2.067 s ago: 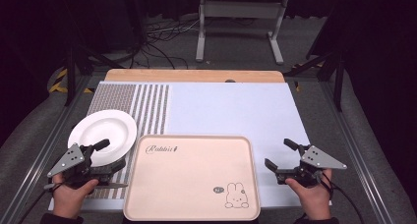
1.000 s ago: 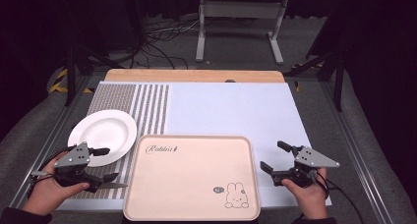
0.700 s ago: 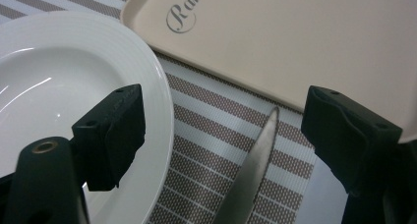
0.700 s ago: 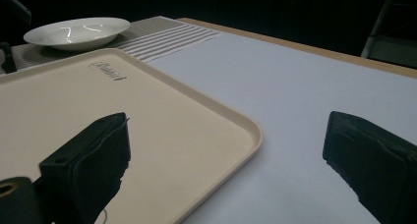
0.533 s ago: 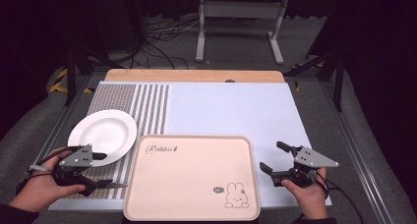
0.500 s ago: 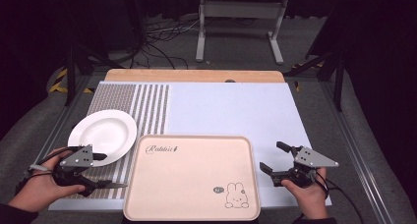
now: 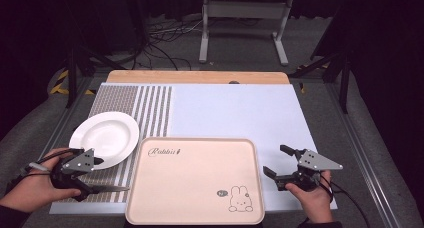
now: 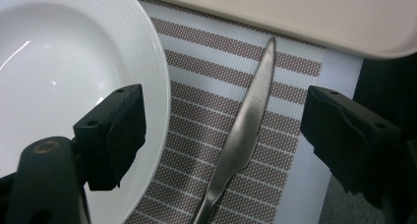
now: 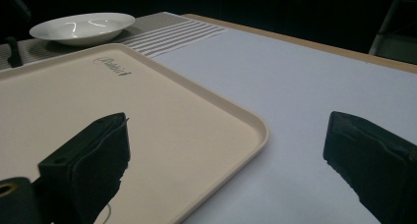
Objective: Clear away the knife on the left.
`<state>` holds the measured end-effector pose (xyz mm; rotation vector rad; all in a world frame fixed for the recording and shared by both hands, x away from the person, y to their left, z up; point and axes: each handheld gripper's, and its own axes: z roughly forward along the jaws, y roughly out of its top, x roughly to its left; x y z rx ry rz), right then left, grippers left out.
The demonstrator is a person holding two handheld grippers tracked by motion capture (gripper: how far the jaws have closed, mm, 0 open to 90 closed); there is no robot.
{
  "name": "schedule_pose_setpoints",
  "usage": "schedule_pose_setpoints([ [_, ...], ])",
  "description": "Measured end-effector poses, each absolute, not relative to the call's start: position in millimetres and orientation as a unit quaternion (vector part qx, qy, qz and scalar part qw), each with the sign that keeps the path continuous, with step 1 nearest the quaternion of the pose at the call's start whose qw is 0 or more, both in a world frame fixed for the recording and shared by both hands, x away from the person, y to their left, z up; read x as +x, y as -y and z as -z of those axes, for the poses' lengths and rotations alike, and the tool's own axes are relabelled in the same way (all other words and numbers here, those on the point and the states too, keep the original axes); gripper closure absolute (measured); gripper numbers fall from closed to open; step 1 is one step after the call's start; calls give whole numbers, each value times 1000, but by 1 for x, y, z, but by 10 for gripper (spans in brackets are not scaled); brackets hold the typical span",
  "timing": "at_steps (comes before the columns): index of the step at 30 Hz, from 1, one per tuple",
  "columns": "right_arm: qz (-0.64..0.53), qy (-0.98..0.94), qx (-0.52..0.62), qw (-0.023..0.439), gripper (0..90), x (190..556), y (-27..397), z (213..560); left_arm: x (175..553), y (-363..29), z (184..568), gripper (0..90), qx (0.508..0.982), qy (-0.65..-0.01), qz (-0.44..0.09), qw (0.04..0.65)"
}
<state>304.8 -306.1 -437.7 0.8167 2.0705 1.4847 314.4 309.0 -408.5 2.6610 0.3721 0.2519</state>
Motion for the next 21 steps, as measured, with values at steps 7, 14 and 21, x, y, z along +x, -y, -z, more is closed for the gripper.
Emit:
schedule_pose_setpoints([
  [7,-540,-754,294,230,39,305,305,438,319,-312,409,236,978,-94,-84,168],
  [14,-539,-756,292,229,37,304,305,438,322,-313,413,317,990,-72,-51,112],
  [21,-541,-757,289,227,36,304,304,438,325,-316,421,375,996,-57,-43,59],
])
